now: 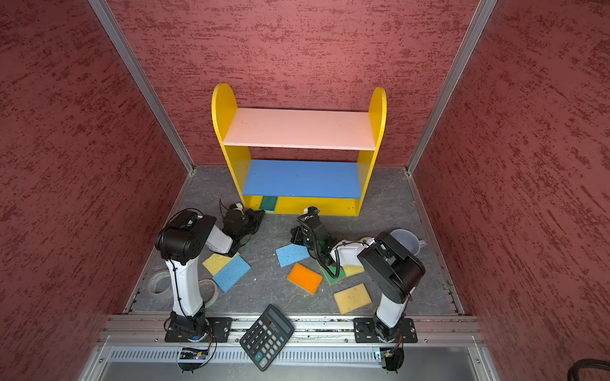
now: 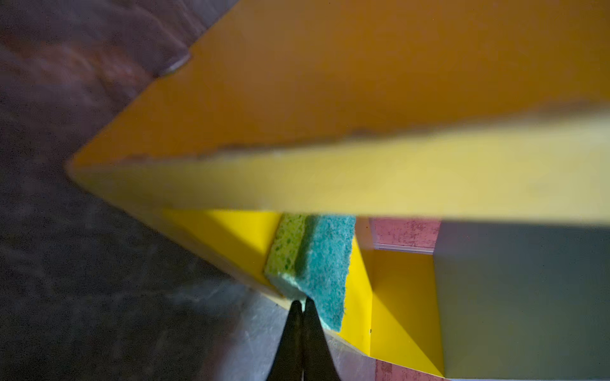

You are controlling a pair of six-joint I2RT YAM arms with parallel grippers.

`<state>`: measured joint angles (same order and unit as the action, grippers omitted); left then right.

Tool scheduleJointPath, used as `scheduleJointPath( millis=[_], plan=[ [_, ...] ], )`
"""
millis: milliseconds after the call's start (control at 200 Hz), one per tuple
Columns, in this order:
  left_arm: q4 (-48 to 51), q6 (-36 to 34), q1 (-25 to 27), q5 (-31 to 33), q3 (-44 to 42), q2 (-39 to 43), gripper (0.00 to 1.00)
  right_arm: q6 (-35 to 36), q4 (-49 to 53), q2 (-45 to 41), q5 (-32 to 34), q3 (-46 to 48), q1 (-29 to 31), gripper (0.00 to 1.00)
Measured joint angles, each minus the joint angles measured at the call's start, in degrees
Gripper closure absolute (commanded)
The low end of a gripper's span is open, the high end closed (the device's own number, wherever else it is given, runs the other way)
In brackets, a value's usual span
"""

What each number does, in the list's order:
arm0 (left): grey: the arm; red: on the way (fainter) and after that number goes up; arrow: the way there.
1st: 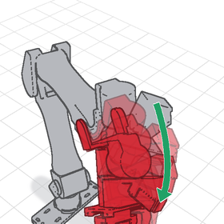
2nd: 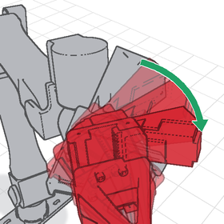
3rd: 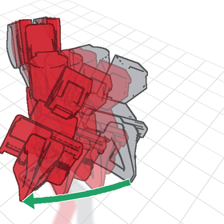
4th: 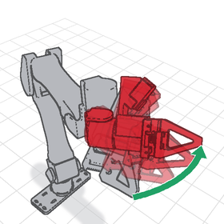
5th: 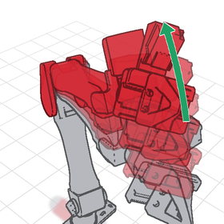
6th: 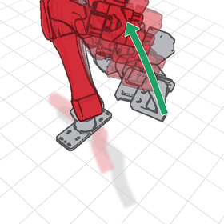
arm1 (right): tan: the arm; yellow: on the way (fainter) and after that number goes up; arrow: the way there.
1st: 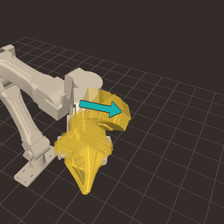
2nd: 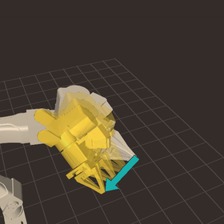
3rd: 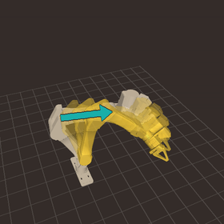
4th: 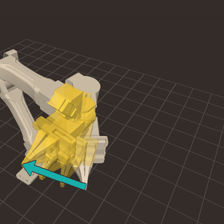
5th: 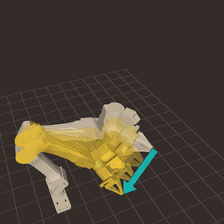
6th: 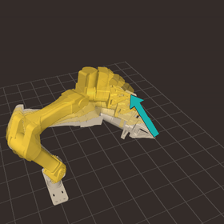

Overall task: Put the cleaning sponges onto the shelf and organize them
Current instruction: 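Push the green sponge under the blue shelf with the left gripper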

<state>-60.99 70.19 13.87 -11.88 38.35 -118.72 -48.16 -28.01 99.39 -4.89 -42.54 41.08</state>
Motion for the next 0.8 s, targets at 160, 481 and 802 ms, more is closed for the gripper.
scheduleJointPath(
  millis=[160, 481, 802],
  plan=[
    [-0.79, 0.5, 0.09, 0.17, 0.02, -0.33, 0.94, -0.02, -0.09, 0.0, -0.04, 0.26, 0.0, 1.0],
    [-0.2, 0.96, 1.6, 2.16, 1.88, -1.22, 0.95, -0.02, -0.09, 0.04, -0.09, 0.5, 0.0, 1.0],
    [0.33, 1.38, 2.32, 4.33, 2.4, -1.29, 0.95, -0.04, -0.5, 0.61, -0.09, 1.05, 0.0, 1.0]
  ],
)
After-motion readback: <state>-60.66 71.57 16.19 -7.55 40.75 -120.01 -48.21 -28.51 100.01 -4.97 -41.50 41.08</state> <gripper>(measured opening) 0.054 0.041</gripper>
